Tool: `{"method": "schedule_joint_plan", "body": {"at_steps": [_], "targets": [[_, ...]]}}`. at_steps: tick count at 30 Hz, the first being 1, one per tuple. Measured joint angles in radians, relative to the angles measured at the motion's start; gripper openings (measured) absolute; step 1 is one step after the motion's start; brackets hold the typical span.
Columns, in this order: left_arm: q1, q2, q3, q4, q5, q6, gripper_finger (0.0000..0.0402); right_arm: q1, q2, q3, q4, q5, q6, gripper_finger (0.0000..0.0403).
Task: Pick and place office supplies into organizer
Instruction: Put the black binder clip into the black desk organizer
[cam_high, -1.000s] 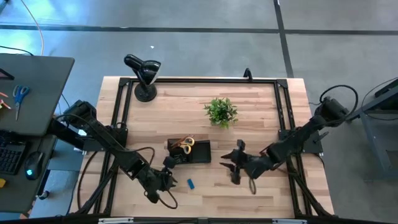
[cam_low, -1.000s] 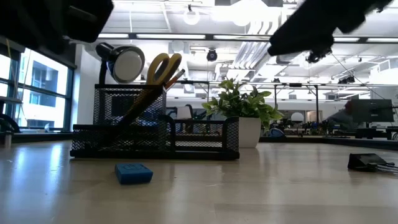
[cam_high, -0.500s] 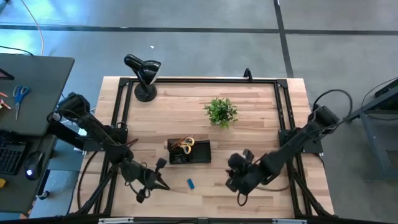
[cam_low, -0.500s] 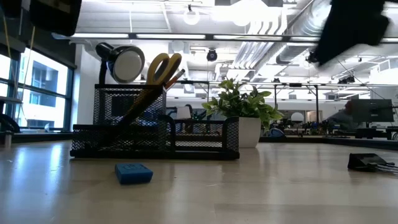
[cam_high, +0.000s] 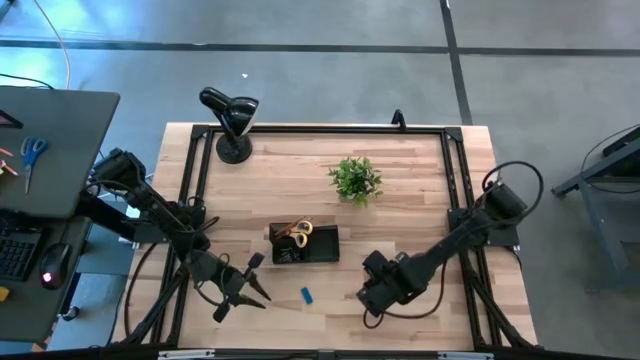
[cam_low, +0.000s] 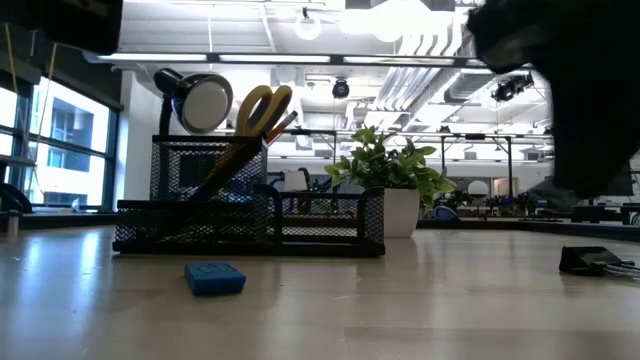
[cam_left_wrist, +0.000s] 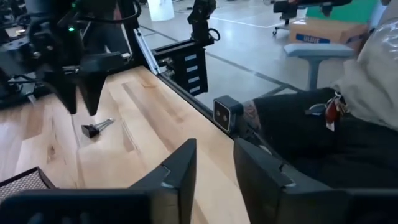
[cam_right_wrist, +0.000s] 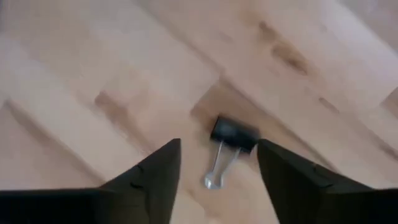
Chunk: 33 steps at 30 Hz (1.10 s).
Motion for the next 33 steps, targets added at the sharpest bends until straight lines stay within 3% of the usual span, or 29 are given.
{"method": "schedule_joint_plan", "body": {"at_steps": [4,9,14,24,33], "targets": [[0.000,0.000,0.000,-0.008,0.000,-0.001,0.0125,-0.031,0.005,-0.002,-0.005,0.000,0.017,0.0256],[0.000,0.000,0.000,-0.006,0.000,0.015,0.0153,-0.052,0.031,-0.016,0.006,-0.053,0.112,0.0279],[0.000,0.000,0.000,0.003,0.019,0.026,0.0167,-0.024,0.063,-0.017,0.011,-0.079,0.190,0.0276],[0.000,0.000,0.000,0.025,0.030,0.043,0.0162,-0.004,0.076,-0.017,0.013,-0.010,0.236,0.0251],[0.000,0.001,0.000,0.009,0.023,0.017,0.0161,-0.023,0.121,-0.018,0.020,-0.077,0.210,0.0228]]}}
